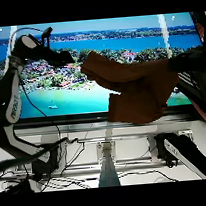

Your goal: Fold the clothes and pants, and hang the long-sleeved shirts on hangers.

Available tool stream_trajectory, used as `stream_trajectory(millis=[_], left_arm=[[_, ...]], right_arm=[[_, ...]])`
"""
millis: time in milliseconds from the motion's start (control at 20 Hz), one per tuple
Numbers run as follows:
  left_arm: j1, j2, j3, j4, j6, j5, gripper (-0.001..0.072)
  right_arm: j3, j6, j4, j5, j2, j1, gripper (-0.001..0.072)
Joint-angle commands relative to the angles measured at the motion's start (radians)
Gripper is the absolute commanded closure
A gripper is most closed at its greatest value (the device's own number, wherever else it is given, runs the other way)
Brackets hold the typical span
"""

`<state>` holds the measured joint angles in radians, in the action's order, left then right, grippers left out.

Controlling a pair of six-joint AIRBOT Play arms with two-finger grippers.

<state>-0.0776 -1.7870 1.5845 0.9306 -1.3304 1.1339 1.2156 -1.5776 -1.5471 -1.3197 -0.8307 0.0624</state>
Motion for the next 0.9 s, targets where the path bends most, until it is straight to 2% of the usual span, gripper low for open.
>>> stream_trajectory(millis=[0, 100, 150, 200, 250, 500, 550, 650, 700, 850], left_arm=[[-0.018, -0.149, 0.0, -0.261, 0.115, -0.102, 0.0131], [-0.041, -0.188, 0.0, -0.281, 0.172, -0.157, 0.0132], [-0.051, -0.198, 0.0, -0.28, 0.201, -0.167, 0.0251], [-0.061, -0.2, 0.0, -0.28, 0.252, -0.177, 0.0311], [-0.069, -0.2, 0.0, -0.277, 0.274, -0.192, 0.031], [-0.103, -0.2, 0.0, -0.281, 0.272, -0.268, 0.0328], [-0.106, -0.2, 0.0, -0.282, 0.272, -0.279, 0.0406], [-0.108, -0.198, 0.0, -0.288, 0.272, -0.286, 0.0645], [-0.108, -0.196, 0.0, -0.306, 0.272, -0.288, 0.0682], [-0.098, -0.164, 0.01, -0.319, 0.272, -0.294, 0.0683]], right_arm=[[0.0, 0.002, 0.0, 0.028, -0.021, 0.0, 0.0693], [0.001, 0.002, 0.003, 0.037, -0.029, 0.0, 0.0694], [0.0, 0.002, 0.003, 0.037, -0.032, 0.0, 0.0693], [0.001, 0.002, 0.004, 0.037, -0.032, 0.0, 0.0693], [0.001, 0.001, 0.006, 0.037, -0.032, 0.0, 0.0693], [0.001, 0.001, 0.006, 0.037, -0.032, 0.0, 0.0694], [0.001, 0.001, 0.006, 0.037, -0.032, 0.0, 0.0693], [0.001, 0.001, 0.006, 0.037, -0.032, 0.0, 0.0694], [0.001, 0.001, 0.006, 0.037, -0.032, 0.0, 0.0694], [0.001, 0.002, 0.006, 0.037, -0.032, 0.0, 0.0694]])
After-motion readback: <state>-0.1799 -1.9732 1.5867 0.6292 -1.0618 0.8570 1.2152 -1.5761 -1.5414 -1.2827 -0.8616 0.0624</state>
